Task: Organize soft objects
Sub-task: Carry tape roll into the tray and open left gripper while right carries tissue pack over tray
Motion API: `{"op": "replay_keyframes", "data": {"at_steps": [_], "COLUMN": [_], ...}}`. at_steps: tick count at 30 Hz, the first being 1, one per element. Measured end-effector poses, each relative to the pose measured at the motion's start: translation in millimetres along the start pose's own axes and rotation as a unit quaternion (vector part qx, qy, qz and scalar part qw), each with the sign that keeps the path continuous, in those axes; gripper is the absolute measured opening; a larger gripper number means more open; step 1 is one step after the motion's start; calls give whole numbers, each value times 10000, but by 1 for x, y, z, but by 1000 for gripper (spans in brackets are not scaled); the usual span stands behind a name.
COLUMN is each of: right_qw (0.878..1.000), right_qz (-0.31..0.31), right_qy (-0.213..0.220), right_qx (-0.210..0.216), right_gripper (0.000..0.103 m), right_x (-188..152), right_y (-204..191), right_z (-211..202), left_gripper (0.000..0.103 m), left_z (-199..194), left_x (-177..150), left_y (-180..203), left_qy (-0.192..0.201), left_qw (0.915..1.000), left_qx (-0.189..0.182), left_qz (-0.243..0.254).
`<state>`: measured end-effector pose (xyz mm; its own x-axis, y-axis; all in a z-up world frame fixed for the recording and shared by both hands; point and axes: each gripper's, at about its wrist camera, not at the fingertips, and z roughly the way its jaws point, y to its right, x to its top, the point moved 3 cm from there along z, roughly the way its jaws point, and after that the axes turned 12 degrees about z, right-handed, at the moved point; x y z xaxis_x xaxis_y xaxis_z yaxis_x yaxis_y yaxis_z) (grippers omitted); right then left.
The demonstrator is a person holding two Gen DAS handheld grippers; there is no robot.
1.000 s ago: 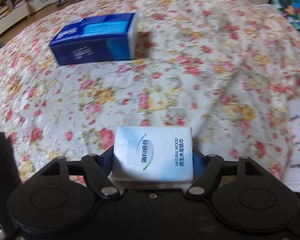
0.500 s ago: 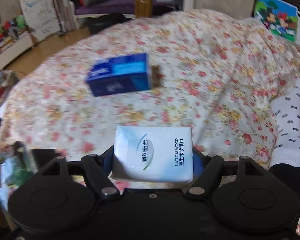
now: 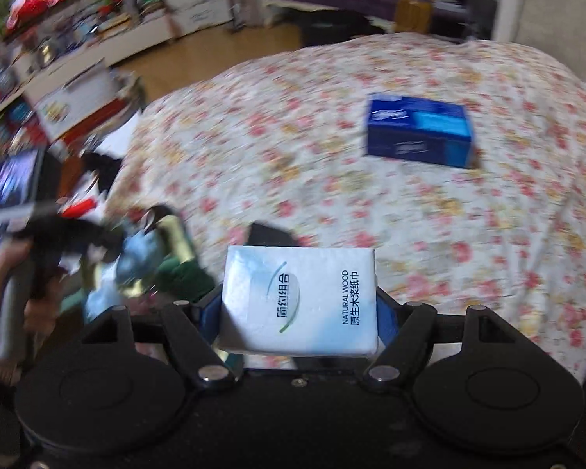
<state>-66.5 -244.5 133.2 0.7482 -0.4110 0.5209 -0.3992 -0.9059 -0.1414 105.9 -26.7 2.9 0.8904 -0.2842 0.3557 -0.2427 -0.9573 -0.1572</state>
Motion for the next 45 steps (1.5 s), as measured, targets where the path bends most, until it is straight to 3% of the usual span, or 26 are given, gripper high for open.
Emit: {"op": "replay_keyframes", "data": {"at_steps": [5, 7, 12, 16, 25, 27, 29, 39, 45], "right_qw": [9993, 9988, 9966, 9950, 9917, 9910, 9904, 9877, 9853], "right_qz": [-271, -347, -473, -670, -819, -844, -882, -1081, -1135], "right_qy": [-252, -334, -665, -727, -987, -1027, -1054, -1109, -1237], "right_qx": [33, 54, 93, -131, -122, -121, -132, -227, -308], "right_gripper": [72, 72, 72, 72, 72, 72, 72, 72, 72], "right_x": [-16, -22, -38, -48, -61, -62, -64, -71, -72], "right_y": [-40, -54, -82, -95, -100, -102, -104, -118, -125], "right_z": [18, 27, 51, 66, 79, 81, 83, 93, 106], "left_gripper": [50, 50, 50, 50, 51, 58, 73, 75, 79], "left_z": [11, 16, 23, 27, 27, 26, 24, 20, 16], "left_x": [3, 3, 0, -3, -18, -19, -19, -22, -22], "left_y": [-30, -42, -52, -37, -8, -8, -9, -15, -18], "left_qy": [90, 2, -142, -254, -383, -369, -277, -213, -150], "left_qw": [9984, 9980, 9984, 9990, 9982, 9982, 9987, 9995, 9994], "left_qx": [512, 549, 219, -254, -416, -418, -371, -199, -301], "left_qz": [-204, -314, -504, -284, 207, 213, 190, 81, 14]}}
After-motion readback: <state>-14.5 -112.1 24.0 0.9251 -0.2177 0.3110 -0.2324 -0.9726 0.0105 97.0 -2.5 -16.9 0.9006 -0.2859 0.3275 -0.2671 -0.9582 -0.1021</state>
